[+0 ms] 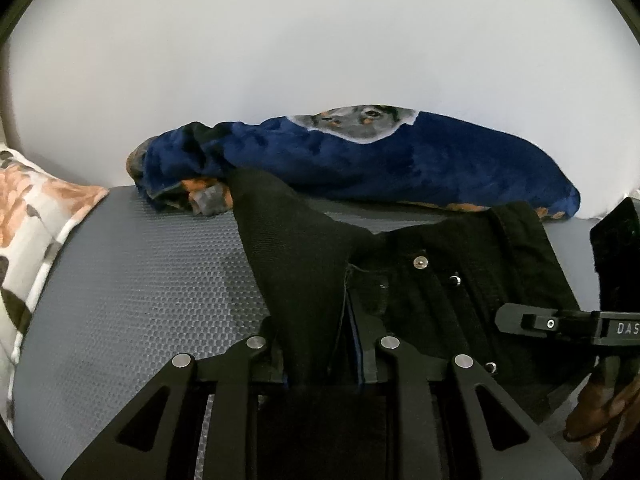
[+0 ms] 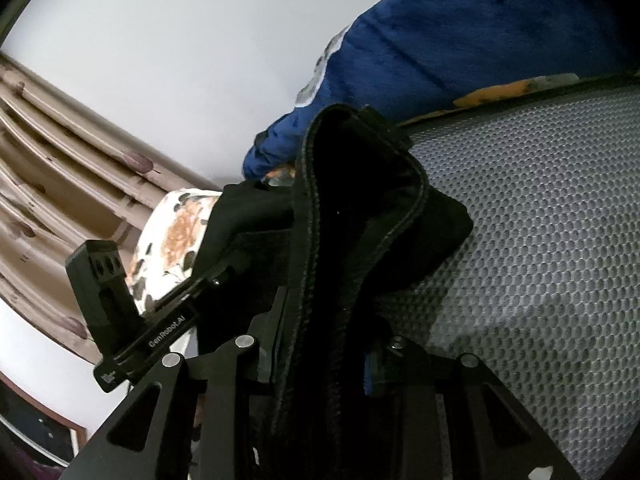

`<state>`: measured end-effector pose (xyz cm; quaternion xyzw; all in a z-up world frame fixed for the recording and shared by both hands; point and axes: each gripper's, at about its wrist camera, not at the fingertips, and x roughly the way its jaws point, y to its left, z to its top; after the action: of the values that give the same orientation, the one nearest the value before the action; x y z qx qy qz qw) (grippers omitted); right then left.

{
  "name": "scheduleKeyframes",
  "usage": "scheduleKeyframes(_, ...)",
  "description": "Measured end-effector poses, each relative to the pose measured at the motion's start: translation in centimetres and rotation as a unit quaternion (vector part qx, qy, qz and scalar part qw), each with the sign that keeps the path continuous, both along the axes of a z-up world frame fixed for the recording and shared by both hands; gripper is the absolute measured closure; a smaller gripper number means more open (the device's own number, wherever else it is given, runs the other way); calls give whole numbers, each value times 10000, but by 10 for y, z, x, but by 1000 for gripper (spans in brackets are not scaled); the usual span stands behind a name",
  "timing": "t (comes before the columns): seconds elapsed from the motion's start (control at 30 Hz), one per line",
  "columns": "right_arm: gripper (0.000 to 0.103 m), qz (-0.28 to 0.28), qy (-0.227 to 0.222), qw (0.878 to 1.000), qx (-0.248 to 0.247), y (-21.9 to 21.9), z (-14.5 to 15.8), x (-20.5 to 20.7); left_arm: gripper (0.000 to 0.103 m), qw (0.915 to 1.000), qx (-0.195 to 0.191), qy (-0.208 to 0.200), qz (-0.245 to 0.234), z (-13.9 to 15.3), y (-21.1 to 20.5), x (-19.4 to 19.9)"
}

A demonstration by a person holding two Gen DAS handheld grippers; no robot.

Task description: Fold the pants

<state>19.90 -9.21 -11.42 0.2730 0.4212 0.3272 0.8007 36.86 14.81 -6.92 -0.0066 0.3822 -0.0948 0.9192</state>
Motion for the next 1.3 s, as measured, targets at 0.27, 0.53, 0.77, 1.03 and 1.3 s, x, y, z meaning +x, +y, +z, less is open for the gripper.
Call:
scheduleKeyframes(0.27, 76, -140, -16, 9995, -299, 5, -8, 0, 62, 9992, 259, -1, 305, -9, 8, 1)
scheduleKeyframes(0.53, 49, -647, 76, 9947, -801, 9, -17, -3, 26, 9972, 406, 21, 623, -18, 17, -9)
scheduleKeyframes(0.77, 24, -1388, -941, 9725, -1619, 20, 29, -34, 13, 9949, 619, -13, 799, -16, 19, -23)
scheduleKeyframes(1.03, 0, -1488, -1726, 9499, -2141, 70, 53, -87, 8, 9928, 475, -25, 1098, -13, 25, -45)
scheduleKeyframes(1.3, 0, -1985, -1562, 9401, -2290, 83, 41, -112, 5, 9906, 603, -208, 1207, -16, 20, -69)
